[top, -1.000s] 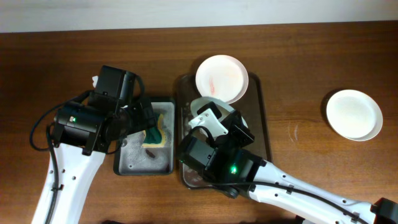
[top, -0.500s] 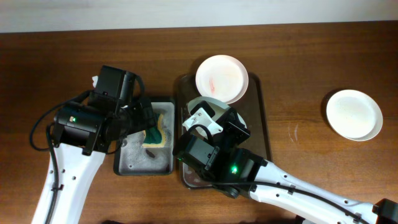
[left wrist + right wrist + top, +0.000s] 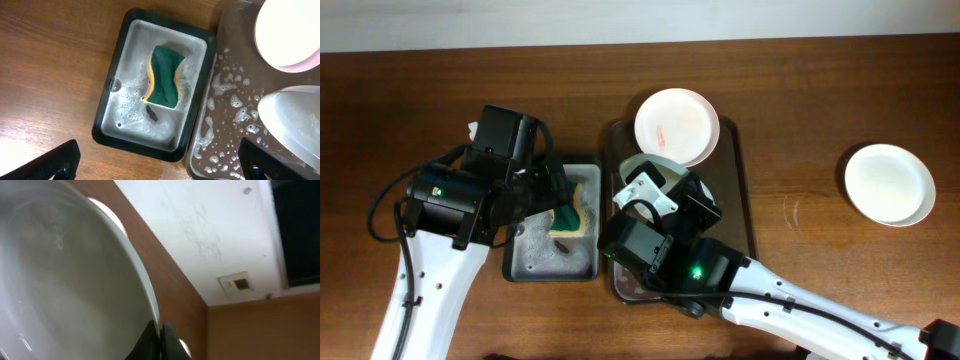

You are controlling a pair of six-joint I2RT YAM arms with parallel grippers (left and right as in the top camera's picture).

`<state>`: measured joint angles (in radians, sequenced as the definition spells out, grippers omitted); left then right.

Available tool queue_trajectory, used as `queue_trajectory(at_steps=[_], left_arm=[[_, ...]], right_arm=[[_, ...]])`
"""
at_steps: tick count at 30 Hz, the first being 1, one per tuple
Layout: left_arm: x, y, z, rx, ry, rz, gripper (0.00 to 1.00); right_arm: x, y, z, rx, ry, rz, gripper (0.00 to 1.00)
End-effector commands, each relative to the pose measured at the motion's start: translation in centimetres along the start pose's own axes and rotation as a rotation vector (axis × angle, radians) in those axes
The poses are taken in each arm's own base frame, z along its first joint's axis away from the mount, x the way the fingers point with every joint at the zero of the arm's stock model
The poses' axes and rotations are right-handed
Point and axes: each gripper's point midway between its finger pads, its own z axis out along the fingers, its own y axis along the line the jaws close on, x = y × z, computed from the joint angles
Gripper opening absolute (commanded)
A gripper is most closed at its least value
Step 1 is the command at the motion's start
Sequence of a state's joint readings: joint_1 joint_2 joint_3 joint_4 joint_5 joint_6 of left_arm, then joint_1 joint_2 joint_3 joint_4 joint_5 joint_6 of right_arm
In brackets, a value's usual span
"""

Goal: Clean dirty plates on tray and stack at the side
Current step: 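Stack the green plate onto the cream plate at right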

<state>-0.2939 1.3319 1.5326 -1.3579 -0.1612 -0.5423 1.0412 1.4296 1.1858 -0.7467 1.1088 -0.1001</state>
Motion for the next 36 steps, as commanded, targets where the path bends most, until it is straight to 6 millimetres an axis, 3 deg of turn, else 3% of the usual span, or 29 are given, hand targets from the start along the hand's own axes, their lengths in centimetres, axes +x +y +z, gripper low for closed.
queue_trajectory(at_steps=[1, 2, 3, 4, 5, 6, 7, 10, 12, 15, 17, 20, 21, 23, 25, 28, 30, 33, 34, 35, 36], left_arm=[[-0.1, 0.1, -0.4, 0.008, -0.014, -0.004, 0.99], [-0.1, 0.1, -0.4, 0.008, -0.014, -0.005, 0.99], [-0.1, 0.1, -0.4, 0.008, -0.014, -0.005, 0.99], [-0.1, 0.1, -0.4, 0.008, -0.014, -0.005, 1.0], [-0.1, 0.1, -0.4, 0.008, -0.014, -0.004, 0.99], [-0.1, 0.1, -0.4, 0.008, -0.014, -0.005, 1.0], [-0.1, 0.1, -0.4, 0.008, -0.014, -0.005, 1.0], [-0.1, 0.1, -0.4, 0.008, -0.014, -0.005, 1.0], [-0.1, 0.1, -0.4, 0.008, -0.014, -0.005, 0.99], [-0.1, 0.1, -0.4, 0.008, -0.014, -0.004, 0.99], [-0.1, 0.1, -0.4, 0.008, -0.014, -0.005, 1.0], [-0.1, 0.1, -0.4, 0.008, -0.014, -0.005, 1.0], [-0.1, 0.1, -0.4, 0.008, -0.014, -0.005, 0.99], [-0.1, 0.1, -0.4, 0.008, -0.014, -0.005, 0.99], [-0.1, 0.1, -0.4, 0.008, -0.014, -0.004, 0.99], [-0.1, 0.1, -0.4, 0.008, -0.014, -0.004, 0.99], [-0.1, 0.1, -0.4, 0.008, -0.014, -0.005, 0.99], [-0.1, 0.1, -0.4, 0.008, -0.014, -0.005, 1.0], [-0.1, 0.1, -0.4, 0.008, -0.014, -0.005, 0.99], [-0.1, 0.1, -0.4, 0.008, -0.014, -0.005, 0.99], [-0.1, 0.1, -0.4, 0.008, -0.014, -0.005, 1.0]], right_arm=[[-0.6, -2.2, -0.2, 0.056, -0.009, 0.004, 0.04], [-0.6, -3.2, 0.1, 0.096, -0.004, 0.099, 0.04], [-1.0, -1.0, 0.2, -0.035, -0.022, 0.064, 0.04], [-0.5, -0.3, 0.1, -0.065, -0.013, -0.043, 0.04], [0.3, -1.8, 0.8, 0.018, 0.025, 0.039, 0.04], [0.6, -1.5, 1.1, -0.006, 0.038, 0.131, 0.04], [1.0, 0.4, 1.4, -0.126, 0.055, 0.132, 0.04], [3.6, 0.2, 3.4, -0.191, 0.187, 0.423, 0.04], [4.7, 0.7, 5.1, -0.388, 0.286, 0.643, 0.04], [5.7, -1.8, 7.5, -0.565, 0.331, 0.892, 0.04], [7.9, -5.2, 9.9, -0.636, 0.343, 1.099, 0.04], [16.3, -11.2, 13.8, -0.531, 0.439, 1.446, 0.04], [21.2, -13.4, 15.0, -0.419, 0.505, 1.579, 0.04], [29.6, -15.9, 16.2, -0.235, 0.607, 1.74, 0.04], [34.5, -16.3, 16.5, -0.145, 0.677, 1.823, 0.04], [42.1, -15.3, 16.5, 0.018, 0.846, 1.915, 0.04], [45.1, -14.0, 16.8, 0.048, 0.922, 1.932, 0.04], [45.8, -12.9, 18.0, -0.009, 0.928, 1.841, 0.06], [45.6, -13.1, 18.2, -0.001, 0.919, 1.824, 0.39], [45.1, -13.5, 18.4, -0.014, 0.898, 1.826, 0.53], [42.9, -14.3, 19.2, -0.111, 0.805, 1.818, 0.53]])
